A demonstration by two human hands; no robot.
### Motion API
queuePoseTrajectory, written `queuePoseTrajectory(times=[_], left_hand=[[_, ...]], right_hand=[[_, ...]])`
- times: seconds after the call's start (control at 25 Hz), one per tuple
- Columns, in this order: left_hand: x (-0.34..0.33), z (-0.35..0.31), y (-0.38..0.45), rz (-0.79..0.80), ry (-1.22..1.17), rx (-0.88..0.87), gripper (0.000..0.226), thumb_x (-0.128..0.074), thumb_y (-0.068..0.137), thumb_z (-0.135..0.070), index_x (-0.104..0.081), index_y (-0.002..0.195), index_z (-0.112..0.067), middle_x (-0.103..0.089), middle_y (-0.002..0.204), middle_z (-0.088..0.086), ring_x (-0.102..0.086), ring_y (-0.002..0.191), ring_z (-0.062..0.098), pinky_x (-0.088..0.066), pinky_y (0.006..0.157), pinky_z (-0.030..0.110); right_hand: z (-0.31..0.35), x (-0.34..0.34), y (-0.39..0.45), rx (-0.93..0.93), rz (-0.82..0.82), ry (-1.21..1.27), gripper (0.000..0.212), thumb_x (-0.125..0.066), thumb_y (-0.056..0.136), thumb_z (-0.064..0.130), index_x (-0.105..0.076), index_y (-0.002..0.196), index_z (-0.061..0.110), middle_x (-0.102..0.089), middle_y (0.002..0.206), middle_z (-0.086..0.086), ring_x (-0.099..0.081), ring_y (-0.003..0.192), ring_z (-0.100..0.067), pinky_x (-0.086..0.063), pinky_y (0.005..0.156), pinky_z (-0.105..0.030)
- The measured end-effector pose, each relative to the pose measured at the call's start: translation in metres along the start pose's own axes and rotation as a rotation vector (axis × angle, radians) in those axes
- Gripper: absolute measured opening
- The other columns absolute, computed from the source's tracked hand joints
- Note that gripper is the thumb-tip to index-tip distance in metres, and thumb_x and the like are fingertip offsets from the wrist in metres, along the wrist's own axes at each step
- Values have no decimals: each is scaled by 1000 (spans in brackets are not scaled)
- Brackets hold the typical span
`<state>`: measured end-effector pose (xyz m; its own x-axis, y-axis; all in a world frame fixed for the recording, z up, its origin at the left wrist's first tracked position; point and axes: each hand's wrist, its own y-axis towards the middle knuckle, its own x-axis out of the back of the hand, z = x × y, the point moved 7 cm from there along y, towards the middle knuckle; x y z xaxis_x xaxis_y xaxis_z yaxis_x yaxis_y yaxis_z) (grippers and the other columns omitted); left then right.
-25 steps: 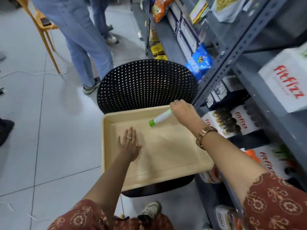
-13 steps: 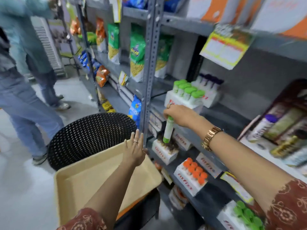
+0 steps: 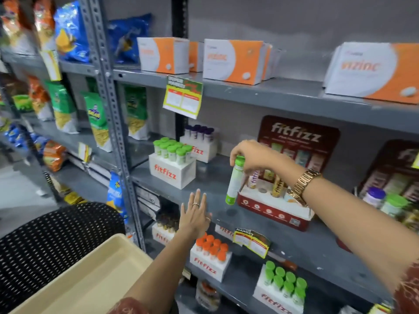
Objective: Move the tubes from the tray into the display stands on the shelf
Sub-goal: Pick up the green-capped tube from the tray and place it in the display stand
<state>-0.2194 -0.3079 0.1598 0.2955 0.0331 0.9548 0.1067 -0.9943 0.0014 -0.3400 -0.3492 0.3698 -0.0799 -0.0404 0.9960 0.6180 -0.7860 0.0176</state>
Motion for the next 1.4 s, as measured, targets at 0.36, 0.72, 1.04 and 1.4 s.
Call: queuePoseTrajectory(times=[0.36,0.72,1.04,1.4], left_hand=[[-33,-57,33,103,43,-135,61,-27,100,-35,5,148,-14,14,158,6,13,144,25,-1,117,49],[-72,-50,48,227,97,-130,56,-13,99,-46,6,148,-24,11,158,3,11,145,25,9,115,49],[-72,-50,47,224,103,-130,58,-12,98,-49,7,147,-25,13,158,2,14,144,24,11,115,48],[-73,-49,48,219,92,-132,58,-12,97,-50,7,147,-26,12,158,1,14,144,25,12,114,47]], right_hand=[[-59,10,-33,-151,-188,97,18,-69,81,32,-69,75,15,-67,88,-3,-55,79,-15,-35,57,-23],[-95,1,-30,-386,-169,244,52,-77,72,9,-60,120,9,-57,124,-10,-59,101,-21,-52,79,-29],[-101,7,-26,-476,-169,178,30,-81,69,12,-70,97,8,-66,113,-9,-60,99,-22,-50,80,-30],[-95,10,-21,-492,-155,149,16,-75,75,7,-69,87,17,-63,101,-4,-65,78,-20,-58,57,-27]])
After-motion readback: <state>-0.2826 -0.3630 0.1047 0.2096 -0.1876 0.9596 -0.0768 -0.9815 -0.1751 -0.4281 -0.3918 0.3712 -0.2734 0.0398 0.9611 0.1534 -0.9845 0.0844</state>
